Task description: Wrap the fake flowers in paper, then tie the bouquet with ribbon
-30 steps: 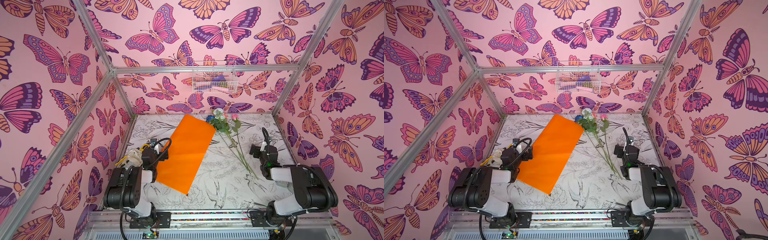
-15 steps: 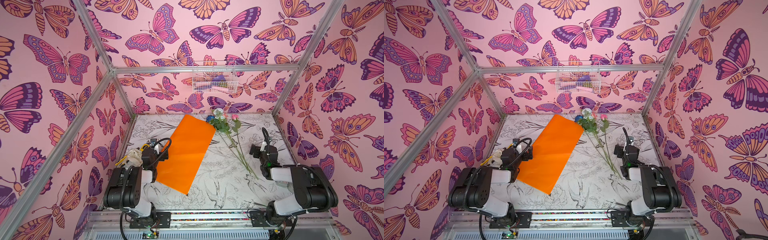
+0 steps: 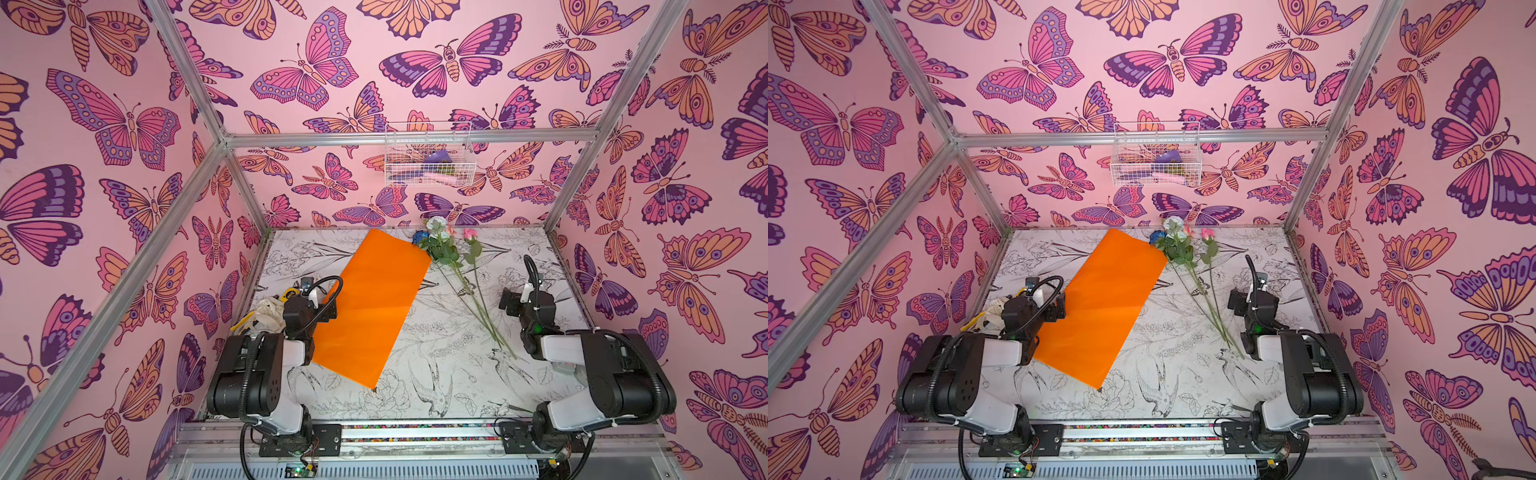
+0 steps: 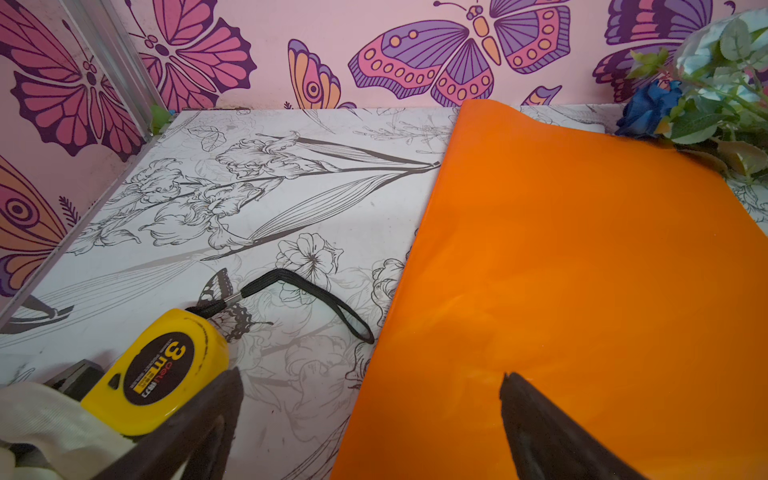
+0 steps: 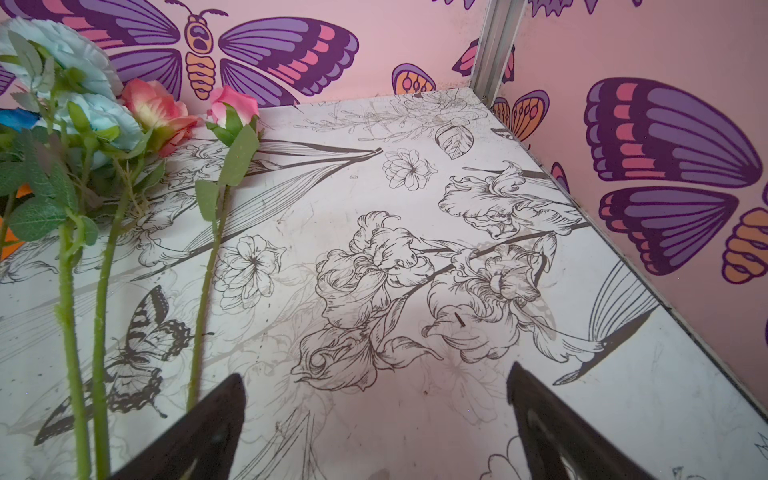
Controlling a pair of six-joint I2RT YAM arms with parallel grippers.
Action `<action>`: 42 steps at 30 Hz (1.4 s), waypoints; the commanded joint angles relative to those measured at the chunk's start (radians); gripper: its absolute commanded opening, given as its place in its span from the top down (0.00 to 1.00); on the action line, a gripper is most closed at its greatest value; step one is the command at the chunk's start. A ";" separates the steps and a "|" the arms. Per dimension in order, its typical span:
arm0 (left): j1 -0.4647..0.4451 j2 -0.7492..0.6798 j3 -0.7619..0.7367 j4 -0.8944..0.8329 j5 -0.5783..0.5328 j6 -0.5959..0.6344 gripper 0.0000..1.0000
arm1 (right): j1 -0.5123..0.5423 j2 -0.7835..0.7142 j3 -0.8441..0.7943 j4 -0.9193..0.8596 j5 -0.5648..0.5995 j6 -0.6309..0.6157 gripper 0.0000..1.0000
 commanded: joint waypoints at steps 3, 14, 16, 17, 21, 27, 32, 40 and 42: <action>0.003 -0.004 0.002 0.005 0.017 0.004 0.02 | 0.004 -0.009 -0.003 0.024 0.013 0.013 0.01; 0.005 -0.018 -0.002 0.006 0.041 0.013 0.02 | 0.004 -0.011 -0.003 0.032 0.010 0.012 0.01; 0.005 -0.051 -0.014 0.004 0.031 0.009 0.02 | 0.005 -0.025 0.006 0.007 0.020 0.014 0.01; 0.005 -0.074 -0.019 -0.005 0.018 0.003 0.02 | 0.005 -0.039 0.009 -0.014 0.027 0.018 0.01; -0.005 -0.202 -0.021 -0.096 0.019 0.016 0.02 | 0.004 -0.119 0.007 -0.079 0.042 0.022 0.01; -0.060 -0.417 0.036 -0.346 -0.019 -0.026 0.02 | 0.006 -0.304 0.041 -0.322 0.039 0.051 0.01; -0.140 -0.460 0.162 -0.560 -0.029 -0.140 0.02 | 0.011 -0.443 0.101 -0.543 0.033 0.111 0.01; -0.434 -0.290 0.409 -0.808 -0.043 -0.138 0.02 | 0.054 -0.483 0.234 -0.871 -0.110 0.213 0.01; -0.507 -0.214 0.465 -0.861 -0.114 -0.104 0.02 | 0.090 -0.468 0.269 -0.951 -0.095 0.240 0.01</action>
